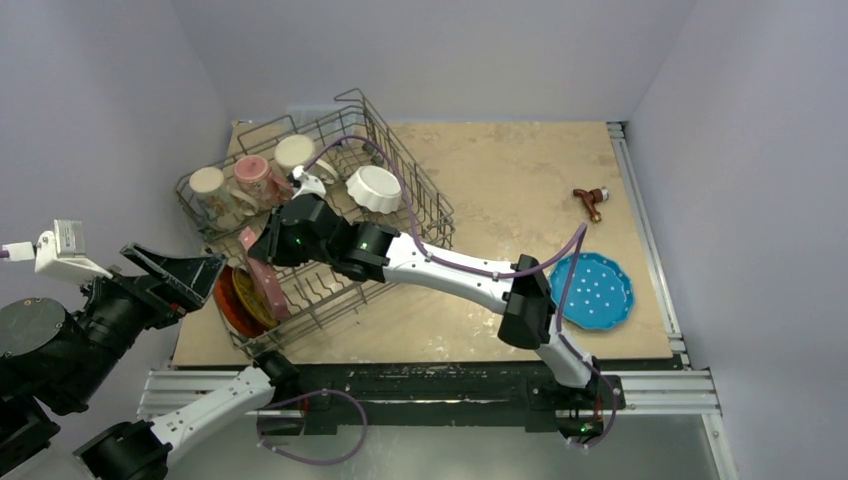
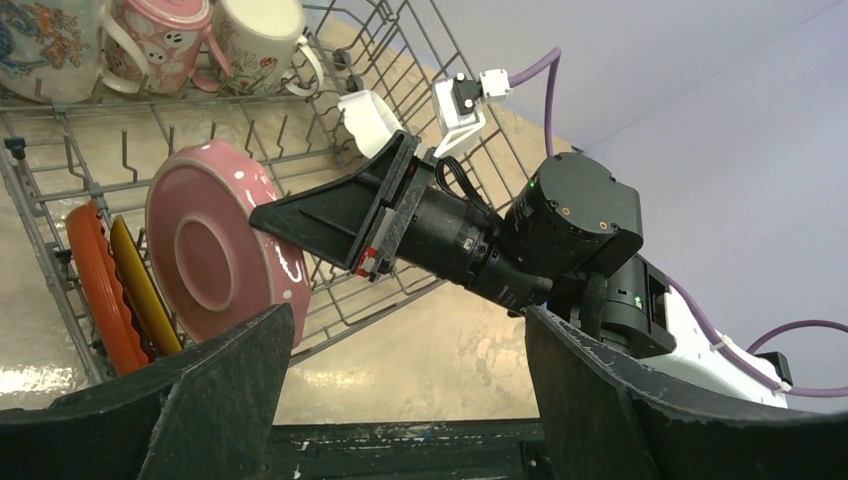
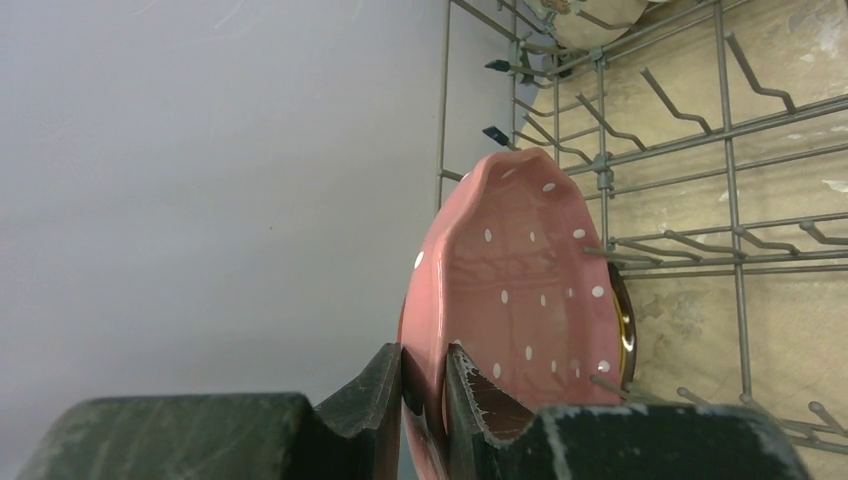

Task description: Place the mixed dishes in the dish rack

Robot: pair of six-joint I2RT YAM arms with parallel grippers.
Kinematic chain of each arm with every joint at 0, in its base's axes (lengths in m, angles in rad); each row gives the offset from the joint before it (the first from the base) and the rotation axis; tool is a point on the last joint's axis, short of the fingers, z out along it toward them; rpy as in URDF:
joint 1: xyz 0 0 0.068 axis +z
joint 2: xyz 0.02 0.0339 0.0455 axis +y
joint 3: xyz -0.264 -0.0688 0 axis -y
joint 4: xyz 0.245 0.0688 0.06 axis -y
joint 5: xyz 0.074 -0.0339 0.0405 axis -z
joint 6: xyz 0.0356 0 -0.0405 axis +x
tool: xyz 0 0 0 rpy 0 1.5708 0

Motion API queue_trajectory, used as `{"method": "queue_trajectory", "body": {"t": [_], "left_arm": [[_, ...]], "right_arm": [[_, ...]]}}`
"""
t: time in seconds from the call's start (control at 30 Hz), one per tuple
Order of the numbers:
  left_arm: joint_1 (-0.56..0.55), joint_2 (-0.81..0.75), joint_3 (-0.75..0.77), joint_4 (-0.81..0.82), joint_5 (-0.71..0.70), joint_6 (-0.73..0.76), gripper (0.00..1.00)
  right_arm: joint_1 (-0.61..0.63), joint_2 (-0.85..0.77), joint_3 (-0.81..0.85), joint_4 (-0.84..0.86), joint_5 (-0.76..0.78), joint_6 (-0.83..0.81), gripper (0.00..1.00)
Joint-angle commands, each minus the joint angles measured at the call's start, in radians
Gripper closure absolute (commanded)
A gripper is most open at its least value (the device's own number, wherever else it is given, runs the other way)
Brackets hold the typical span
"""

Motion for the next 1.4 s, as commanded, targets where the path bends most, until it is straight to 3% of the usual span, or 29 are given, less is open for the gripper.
{"method": "queue_trajectory", "body": {"t": [0.0,0.33,0.7,0.87,1.03,1.27,1.37], "left_arm": [[-0.001,-0.001,-0.007,0.012,0.013,-0.015,0.16],[0.000,-0.005,-0.016,0.003,0.019,-0.025,0.16],[-0.002,0.011,-0.016,0.013,0.038,-0.012,0.16],[-0.001,-0.003,-0.023,0.011,0.031,-0.015,0.16],[-0.001,0.015,-0.021,0.045,0.044,0.004,0.16],[-0.002,0.024,-0.036,0.032,0.083,-0.009,0.16],[0.000,0.005,-0.056,0.014,0.077,-0.032,0.16]], "right_arm": [[-0.011,-0.019,0.007,0.043,0.050,-0.052,0.82],[-0.012,0.034,0.064,0.013,-0.011,-0.114,0.55],[-0.012,0.037,0.129,-0.018,-0.044,-0.214,0.31],[-0.012,0.037,0.126,-0.009,-0.107,-0.229,0.26],[-0.012,0.025,0.127,-0.013,-0.123,-0.273,0.12],[0.010,0.078,0.117,-0.076,-0.104,-0.290,0.10],[0.027,0.106,0.159,-0.139,-0.041,-0.312,0.17]]}}
